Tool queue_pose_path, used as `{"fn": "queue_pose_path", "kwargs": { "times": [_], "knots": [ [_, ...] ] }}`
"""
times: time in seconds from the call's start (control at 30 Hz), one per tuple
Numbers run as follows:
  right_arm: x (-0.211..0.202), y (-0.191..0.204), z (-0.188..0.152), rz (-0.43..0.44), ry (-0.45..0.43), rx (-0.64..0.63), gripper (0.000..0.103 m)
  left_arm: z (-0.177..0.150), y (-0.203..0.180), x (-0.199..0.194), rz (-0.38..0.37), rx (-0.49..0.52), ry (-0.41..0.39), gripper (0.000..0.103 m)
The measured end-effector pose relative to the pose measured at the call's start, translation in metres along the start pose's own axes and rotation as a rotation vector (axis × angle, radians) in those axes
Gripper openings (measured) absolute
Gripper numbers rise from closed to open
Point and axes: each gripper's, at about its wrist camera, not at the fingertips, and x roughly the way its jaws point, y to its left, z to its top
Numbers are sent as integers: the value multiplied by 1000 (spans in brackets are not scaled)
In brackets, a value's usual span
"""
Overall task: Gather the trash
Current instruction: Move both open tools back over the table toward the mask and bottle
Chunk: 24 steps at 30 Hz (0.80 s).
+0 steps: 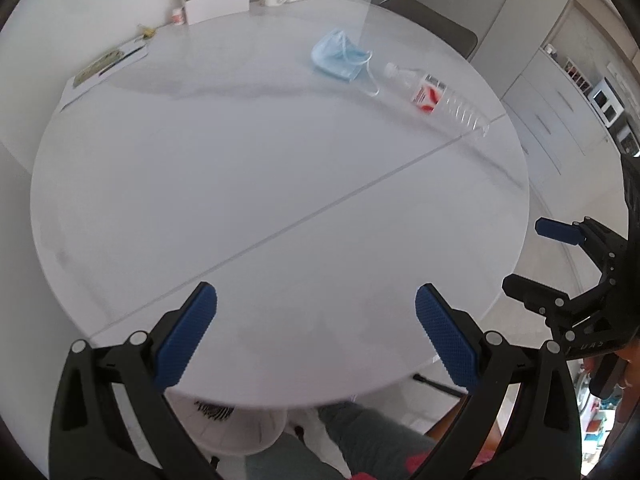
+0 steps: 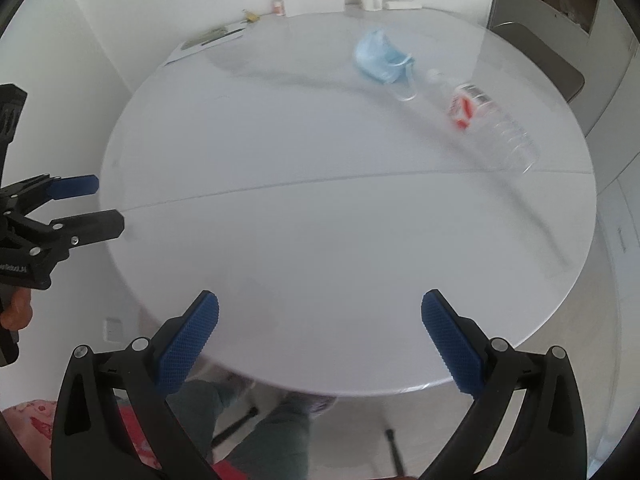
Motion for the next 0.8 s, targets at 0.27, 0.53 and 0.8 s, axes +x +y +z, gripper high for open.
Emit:
{"fn": "queue_pose_path", "kwargs": {
  "times": [0.27, 0.53, 0.8],
  "knots": [
    [10, -72, 62, -21, -34, 16, 101, 75, -44, 25, 38, 28, -41, 95],
    [33, -118, 134, -69, -43, -50, 101, 157, -65, 64, -4, 69, -75, 95],
    [101, -155, 187, -51, 39, -239, 101, 240, -68, 123, -20, 26, -32, 95]
  ]
}}
